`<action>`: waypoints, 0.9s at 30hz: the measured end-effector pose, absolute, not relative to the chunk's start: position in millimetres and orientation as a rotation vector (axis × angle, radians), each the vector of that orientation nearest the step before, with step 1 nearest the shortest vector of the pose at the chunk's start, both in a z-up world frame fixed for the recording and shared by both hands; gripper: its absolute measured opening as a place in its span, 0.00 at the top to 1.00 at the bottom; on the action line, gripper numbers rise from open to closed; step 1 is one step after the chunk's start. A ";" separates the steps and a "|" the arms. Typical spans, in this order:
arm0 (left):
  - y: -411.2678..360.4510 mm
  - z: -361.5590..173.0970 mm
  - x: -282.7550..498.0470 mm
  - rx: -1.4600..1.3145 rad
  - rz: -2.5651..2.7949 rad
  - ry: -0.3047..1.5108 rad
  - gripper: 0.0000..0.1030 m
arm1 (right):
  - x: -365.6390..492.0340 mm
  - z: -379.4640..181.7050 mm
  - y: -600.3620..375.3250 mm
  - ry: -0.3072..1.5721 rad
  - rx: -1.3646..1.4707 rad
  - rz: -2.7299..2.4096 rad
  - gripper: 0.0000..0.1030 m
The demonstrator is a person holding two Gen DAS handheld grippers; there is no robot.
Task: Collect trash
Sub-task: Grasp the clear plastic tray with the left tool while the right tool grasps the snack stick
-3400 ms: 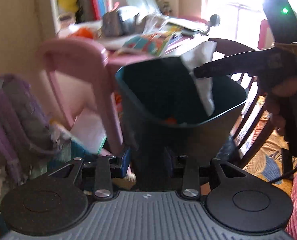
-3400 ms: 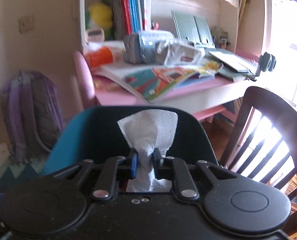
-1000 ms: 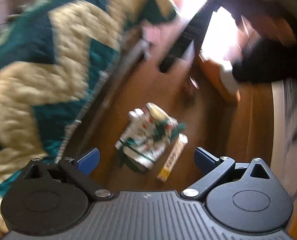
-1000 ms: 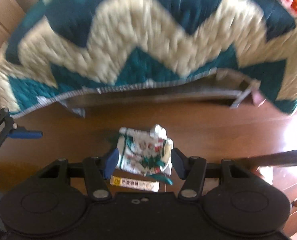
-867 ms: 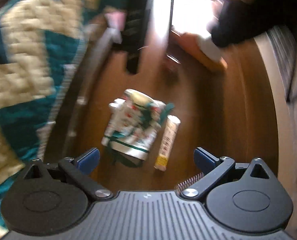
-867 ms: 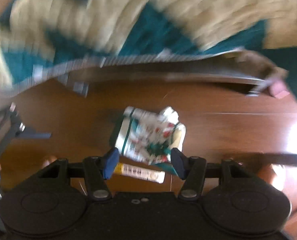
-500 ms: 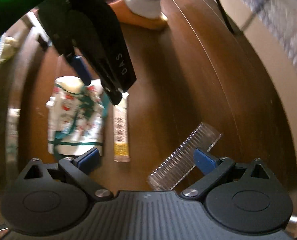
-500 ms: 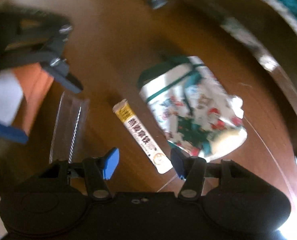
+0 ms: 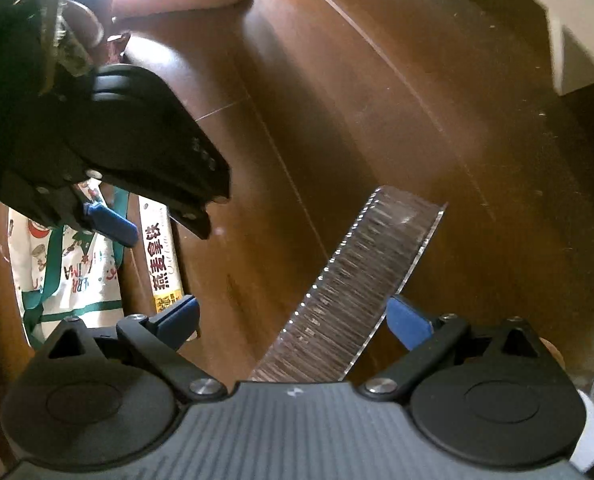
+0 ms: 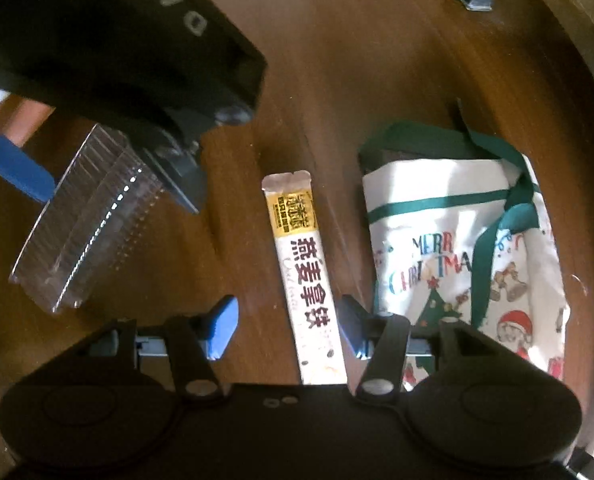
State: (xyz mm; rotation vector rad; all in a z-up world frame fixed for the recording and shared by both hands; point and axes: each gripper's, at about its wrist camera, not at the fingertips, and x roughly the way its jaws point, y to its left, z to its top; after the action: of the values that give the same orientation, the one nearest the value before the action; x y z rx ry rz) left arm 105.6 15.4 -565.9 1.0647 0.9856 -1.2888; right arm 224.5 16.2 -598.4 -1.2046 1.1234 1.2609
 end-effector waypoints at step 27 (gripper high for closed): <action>39.5 -558.6 136.8 0.934 -1.148 1.160 0.92 | 229.3 -532.8 12.2 1.188 -1.043 1.034 0.81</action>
State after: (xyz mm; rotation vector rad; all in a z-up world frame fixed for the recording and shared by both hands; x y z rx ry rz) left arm 136.8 39.5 -558.6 0.9345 1.1600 -1.1482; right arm 229.3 12.2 -532.8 -1.0425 1.1878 1.0343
